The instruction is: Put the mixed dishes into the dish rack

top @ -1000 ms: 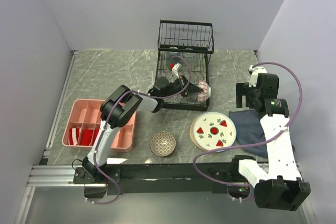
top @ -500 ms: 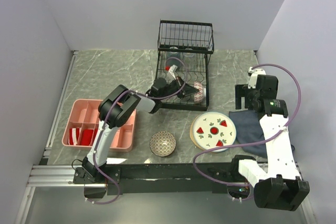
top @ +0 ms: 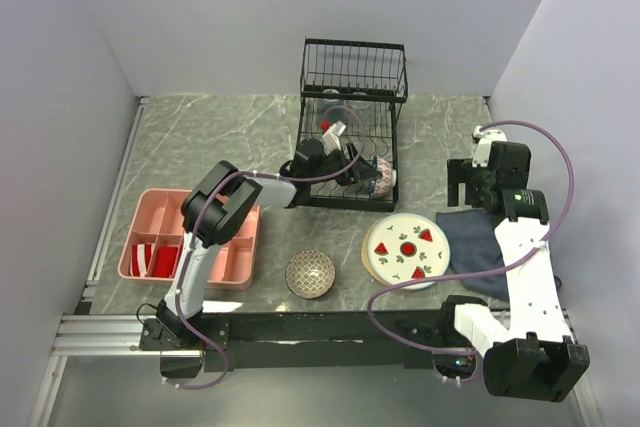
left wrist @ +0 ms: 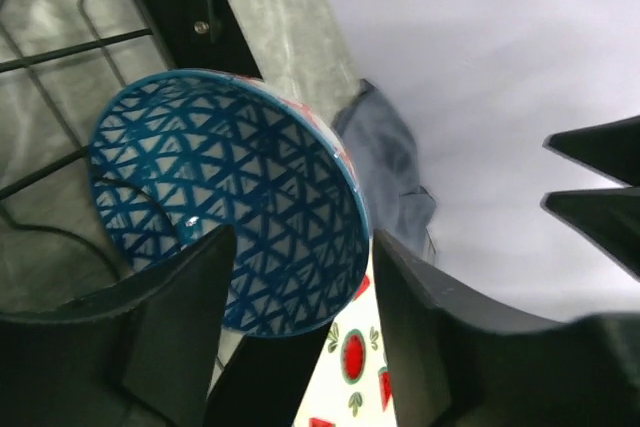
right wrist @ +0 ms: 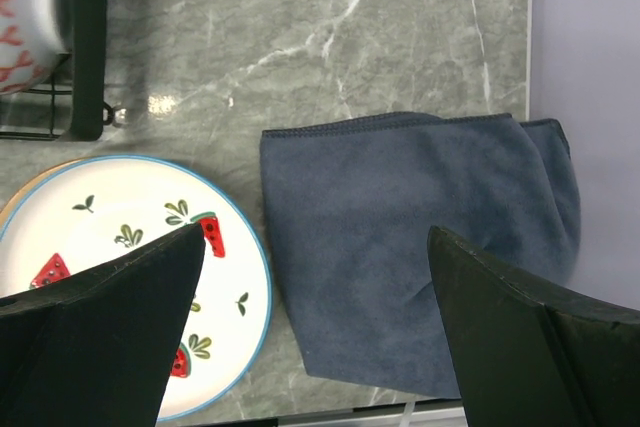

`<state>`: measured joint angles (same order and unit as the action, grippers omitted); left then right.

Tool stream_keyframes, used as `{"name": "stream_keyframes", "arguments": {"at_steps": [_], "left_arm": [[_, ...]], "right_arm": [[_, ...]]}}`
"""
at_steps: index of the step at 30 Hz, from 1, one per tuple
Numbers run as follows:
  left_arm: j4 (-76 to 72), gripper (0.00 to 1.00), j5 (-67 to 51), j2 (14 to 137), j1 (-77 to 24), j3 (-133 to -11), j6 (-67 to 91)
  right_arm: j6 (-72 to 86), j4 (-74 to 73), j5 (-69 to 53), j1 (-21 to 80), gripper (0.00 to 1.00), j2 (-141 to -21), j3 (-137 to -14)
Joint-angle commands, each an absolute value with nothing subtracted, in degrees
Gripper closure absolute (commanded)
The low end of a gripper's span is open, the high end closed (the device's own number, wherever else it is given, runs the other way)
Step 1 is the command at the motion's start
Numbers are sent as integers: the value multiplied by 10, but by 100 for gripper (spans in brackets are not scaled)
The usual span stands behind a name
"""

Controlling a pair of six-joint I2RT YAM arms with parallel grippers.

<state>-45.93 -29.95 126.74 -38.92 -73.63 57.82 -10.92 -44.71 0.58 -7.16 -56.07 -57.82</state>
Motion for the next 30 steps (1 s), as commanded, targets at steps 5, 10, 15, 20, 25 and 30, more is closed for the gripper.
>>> {"name": "stream_keyframes", "arguments": {"at_steps": [5, 10, 15, 20, 25, 30], "left_arm": [[-255, 29, -259, 1157, -381, -754, 399], [-146, 21, -203, 1070, -372, -720, 304], [-4, 22, -253, 913, -367, -640, 91], [148, 24, -335, 762, -379, -534, -195], [245, 23, -312, 661, -421, -483, -248], [249, 25, -244, 640, -484, -456, -189]], "right_arm": [[-100, -415, -36, -76, 0, -546, -570], [-104, -412, -95, -76, 0, -532, -561], [-153, -425, -192, -72, 0, -506, -535], [-171, -392, -212, -70, 0, -504, -513], [-146, -352, -223, -70, 0, -498, -493], [-141, -353, -232, -69, 0, -482, -467]]}}
